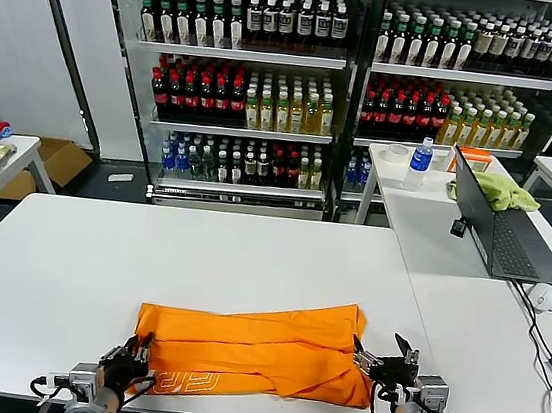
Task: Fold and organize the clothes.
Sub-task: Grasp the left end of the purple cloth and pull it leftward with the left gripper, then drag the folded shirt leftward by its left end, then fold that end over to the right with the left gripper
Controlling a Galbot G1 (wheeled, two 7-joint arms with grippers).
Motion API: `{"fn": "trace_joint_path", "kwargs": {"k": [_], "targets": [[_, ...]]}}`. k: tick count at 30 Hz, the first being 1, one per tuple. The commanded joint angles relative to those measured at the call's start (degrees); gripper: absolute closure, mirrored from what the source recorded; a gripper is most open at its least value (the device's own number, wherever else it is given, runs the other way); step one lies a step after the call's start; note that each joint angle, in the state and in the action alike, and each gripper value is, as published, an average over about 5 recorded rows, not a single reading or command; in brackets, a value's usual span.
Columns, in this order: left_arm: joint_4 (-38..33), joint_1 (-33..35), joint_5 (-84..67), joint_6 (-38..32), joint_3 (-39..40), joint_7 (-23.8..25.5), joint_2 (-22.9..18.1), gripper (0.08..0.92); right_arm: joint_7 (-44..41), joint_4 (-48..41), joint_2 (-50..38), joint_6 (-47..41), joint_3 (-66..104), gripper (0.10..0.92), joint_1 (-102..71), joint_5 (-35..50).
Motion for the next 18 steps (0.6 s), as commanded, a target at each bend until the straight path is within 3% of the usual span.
{"fn": "trace_joint_path", "kwargs": {"k": [1, 6, 10, 18], "targets": [[0.6, -0.4, 3.0, 1.7, -1.4, -0.2, 0.1, 0.805, 0.0, 0.1, -0.1, 0.0, 0.1, 0.203, -0.1, -0.1], [-1.4, 0.9, 8.6, 4.6, -6.5, -0.3, 1.8, 0.903, 0.1, 0.2, -0.5, 0.0, 0.3, 0.203, 0.2, -0.2], [-0.3, 2.4, 13.6, 6.4, -13.6, 0.4, 3.8, 0.904, 0.1, 0.4, -0.7, -0.1, 0.4, 0.203, 0.4, -0.2], [7.5, 3.9, 22.6, 7.2, -29.6, 7.2, 7.2, 0.904, 0.0, 0.7, -0.8, -0.1, 0.6, 0.203, 0.9, -0.1]]}}
